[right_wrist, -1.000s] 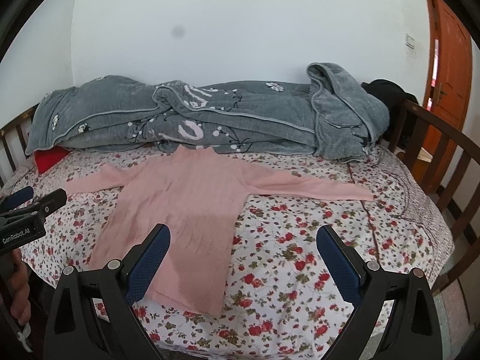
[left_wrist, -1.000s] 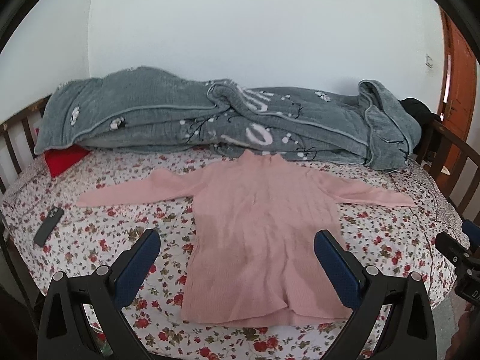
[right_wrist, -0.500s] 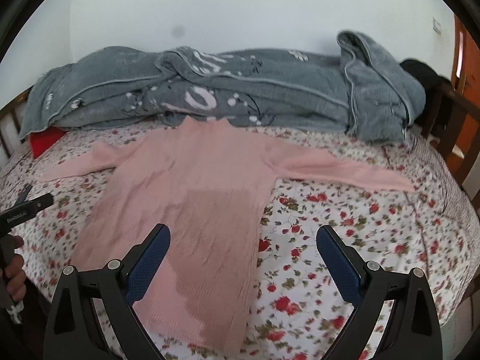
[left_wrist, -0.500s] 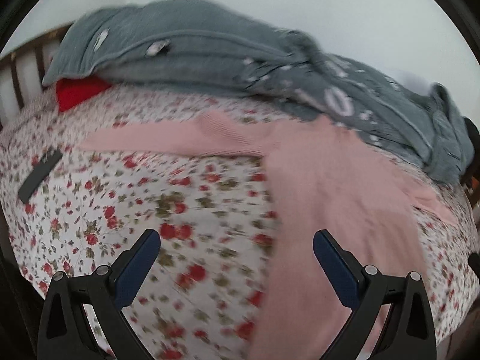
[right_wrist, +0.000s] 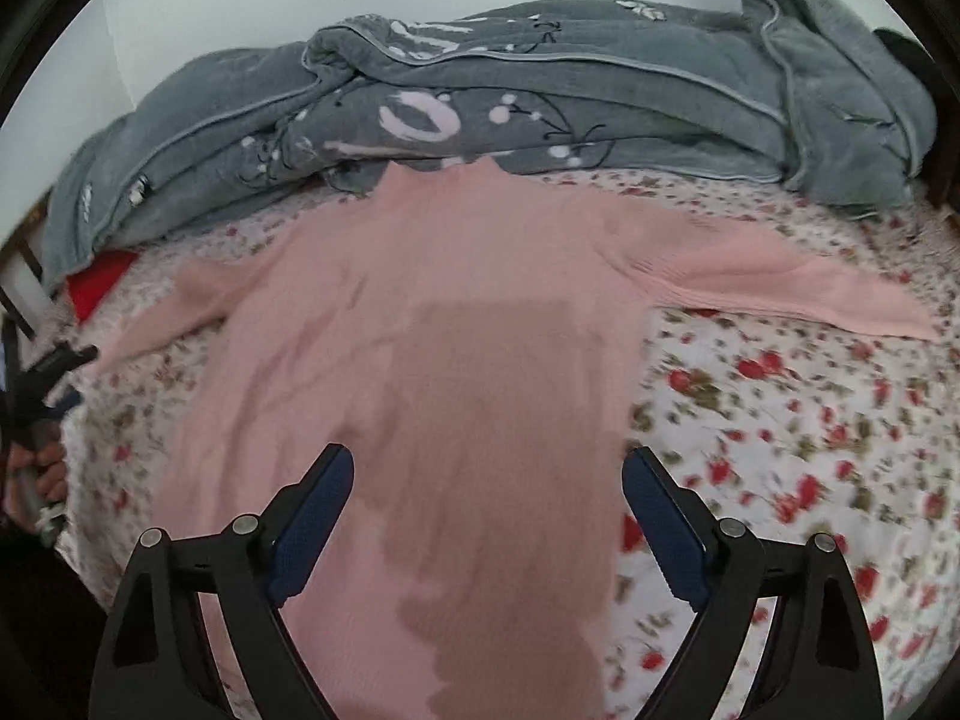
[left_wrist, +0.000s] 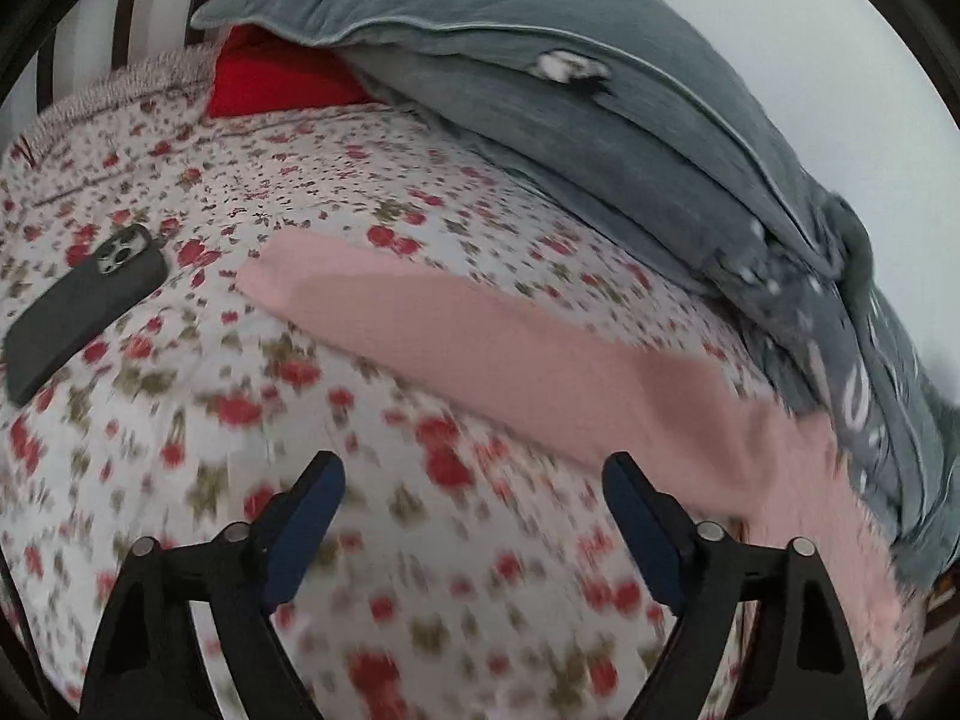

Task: Fold small clothes
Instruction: 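Grasp the sweater sleeve with the left tool and fold it across the body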

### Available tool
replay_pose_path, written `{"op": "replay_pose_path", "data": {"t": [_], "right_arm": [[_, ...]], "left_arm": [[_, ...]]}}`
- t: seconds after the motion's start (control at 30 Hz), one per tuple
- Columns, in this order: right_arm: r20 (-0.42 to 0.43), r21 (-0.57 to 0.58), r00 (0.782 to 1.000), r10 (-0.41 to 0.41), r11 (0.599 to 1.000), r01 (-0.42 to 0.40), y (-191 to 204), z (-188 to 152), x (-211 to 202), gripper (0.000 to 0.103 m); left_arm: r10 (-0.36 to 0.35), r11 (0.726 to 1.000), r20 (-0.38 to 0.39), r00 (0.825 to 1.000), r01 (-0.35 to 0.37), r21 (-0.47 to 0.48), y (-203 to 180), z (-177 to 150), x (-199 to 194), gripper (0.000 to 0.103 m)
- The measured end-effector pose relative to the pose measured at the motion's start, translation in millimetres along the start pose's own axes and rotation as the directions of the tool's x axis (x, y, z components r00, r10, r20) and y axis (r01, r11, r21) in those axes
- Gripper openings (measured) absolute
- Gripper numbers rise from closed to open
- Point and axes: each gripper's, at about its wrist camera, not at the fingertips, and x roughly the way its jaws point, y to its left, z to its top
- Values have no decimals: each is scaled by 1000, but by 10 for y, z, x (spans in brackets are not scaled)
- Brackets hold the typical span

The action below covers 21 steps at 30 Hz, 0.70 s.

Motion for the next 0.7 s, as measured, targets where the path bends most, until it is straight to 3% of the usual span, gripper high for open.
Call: {"op": "replay_pose_path", "data": {"t": [0.2,0.27,0.4,0.53,0.6,0.67,0.7], "right_arm": [[-18,65,1000,13,998,-12,-26,230,174,91],[-25,87,999,20,996,-18,-48,305,225,91],[-18,116,999,44,992,-41,-79,434,271,91],[-11,118,999,48,992,-46,-73,510,290,91],[-6,107,999,33,994,-32,-77,502,292,91],[-7,104,1000,21,994,-20,-112,467,289,91],[-8,106,1000,19,994,-18,-140,449,287,91]], "left_arm": [[30,987,10,1000,-28,-159,493,276,320,81],[9,978,2,1000,-8,-208,635,340,441,76],[-17,962,34,999,26,-272,771,483,558,74],[-6,929,57,998,27,-370,922,572,634,51],[33,930,43,999,-14,-367,921,615,659,36],[69,937,25,997,-56,-344,907,666,679,11],[61,943,15,998,-52,-330,893,700,684,11]]}}
